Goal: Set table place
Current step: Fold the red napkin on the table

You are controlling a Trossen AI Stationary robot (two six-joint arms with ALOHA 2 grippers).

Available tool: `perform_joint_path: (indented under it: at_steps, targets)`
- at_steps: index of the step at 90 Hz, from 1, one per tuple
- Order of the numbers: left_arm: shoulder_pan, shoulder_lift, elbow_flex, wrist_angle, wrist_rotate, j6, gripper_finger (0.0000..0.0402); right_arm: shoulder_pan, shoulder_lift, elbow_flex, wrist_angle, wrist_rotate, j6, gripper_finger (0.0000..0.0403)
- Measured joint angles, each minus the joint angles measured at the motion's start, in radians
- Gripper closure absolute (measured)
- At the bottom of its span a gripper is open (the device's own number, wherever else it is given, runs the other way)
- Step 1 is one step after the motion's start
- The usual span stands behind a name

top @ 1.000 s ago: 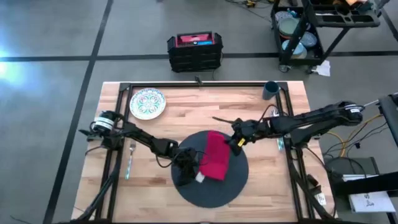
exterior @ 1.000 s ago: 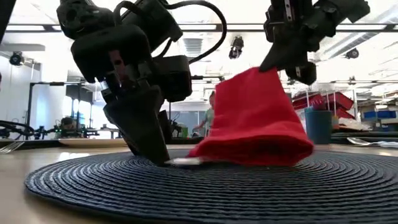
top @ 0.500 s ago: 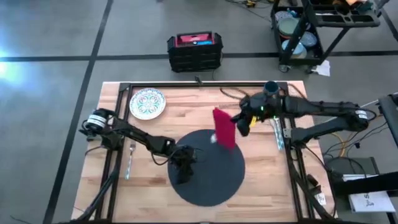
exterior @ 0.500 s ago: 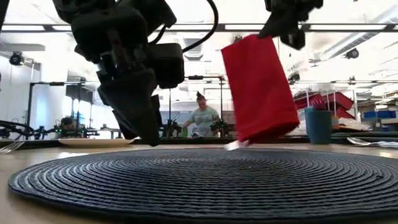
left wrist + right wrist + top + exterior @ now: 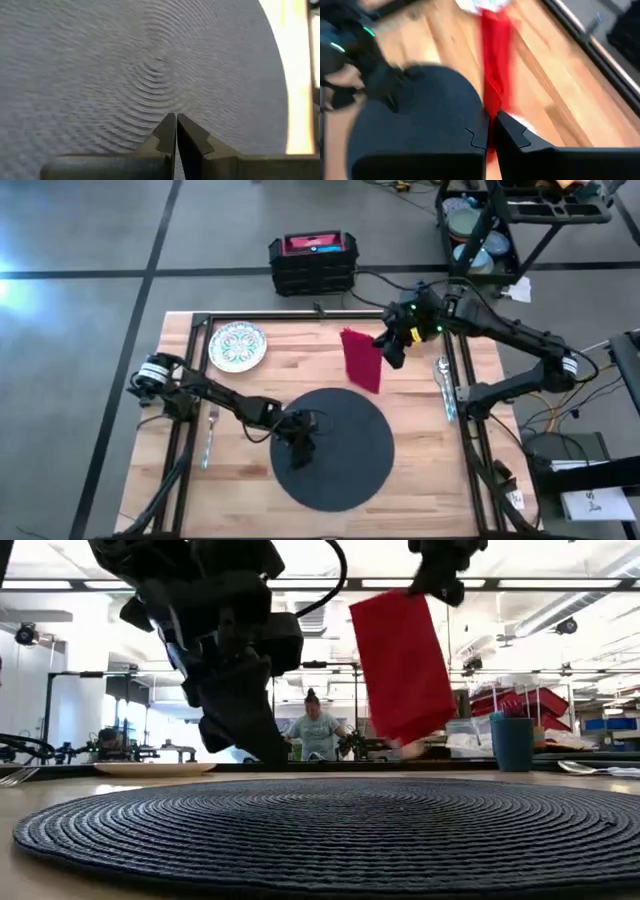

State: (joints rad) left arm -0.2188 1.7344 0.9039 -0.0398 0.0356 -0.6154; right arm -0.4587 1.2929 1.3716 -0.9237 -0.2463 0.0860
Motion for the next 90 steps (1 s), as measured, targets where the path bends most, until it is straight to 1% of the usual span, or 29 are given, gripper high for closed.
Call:
perform_joint_path:
  at_steps: [10,15,21,27,31,36,39,44,51,54,63,73,82,90]
  targets:
    - [0.001,-0.024,0.000,-0.083,-0.100,0.000,0.0402,-0.008,0.030,-0.006,-0.028,0.026,-0.019,0.0403]
    - [0.007,-0.044,0.000,-0.132,-0.105,0.024,0.0402,-0.006,0.048,-0.006,0.003,0.007,-0.013,0.0403]
    - [0.012,-0.071,0.000,-0.181,-0.103,0.060,0.0402,-0.002,0.060,-0.006,0.063,-0.052,0.022,0.0403]
    - [0.012,-0.106,0.000,-0.253,-0.103,0.106,0.0402,0.017,0.069,-0.007,0.176,-0.105,0.084,0.0403]
    - [0.012,-0.130,0.000,-0.296,-0.105,0.135,0.0402,0.025,0.070,-0.003,0.239,-0.118,0.117,0.0403]
    - [0.013,-0.163,0.000,-0.345,-0.121,0.163,0.0402,0.033,0.070,0.001,0.261,-0.124,0.144,0.0403]
    - [0.013,-0.186,0.000,-0.381,-0.133,0.173,0.0402,0.036,0.074,0.006,0.263,-0.108,0.158,0.0403]
    - [0.013,-0.226,-0.009,-0.419,-0.170,0.187,0.0402,0.036,0.081,0.016,0.254,-0.035,0.162,0.0403]
    - [0.013,-0.295,-0.038,-0.432,-0.211,0.192,0.0402,0.033,0.089,0.013,0.190,0.046,0.161,0.0403]
    - [0.015,-0.327,-0.055,-0.431,-0.218,0.195,0.0402,0.032,0.096,0.013,0.183,0.064,0.161,0.0403]
    - [0.019,-0.425,-0.107,-0.423,-0.230,0.191,0.0402,0.031,0.106,0.013,0.155,0.060,0.177,0.0403]
    - [0.019,-0.529,-0.166,-0.416,-0.237,0.182,0.0402,0.060,0.118,0.014,0.167,0.052,0.195,0.0403]
    - [0.020,-0.600,-0.209,-0.406,-0.238,0.161,0.0402,0.089,0.122,0.013,0.197,0.031,0.210,0.0403]
    - [0.020,-0.637,-0.227,-0.388,-0.238,0.148,0.0402,0.092,0.124,0.014,0.212,0.032,0.211,0.0403]
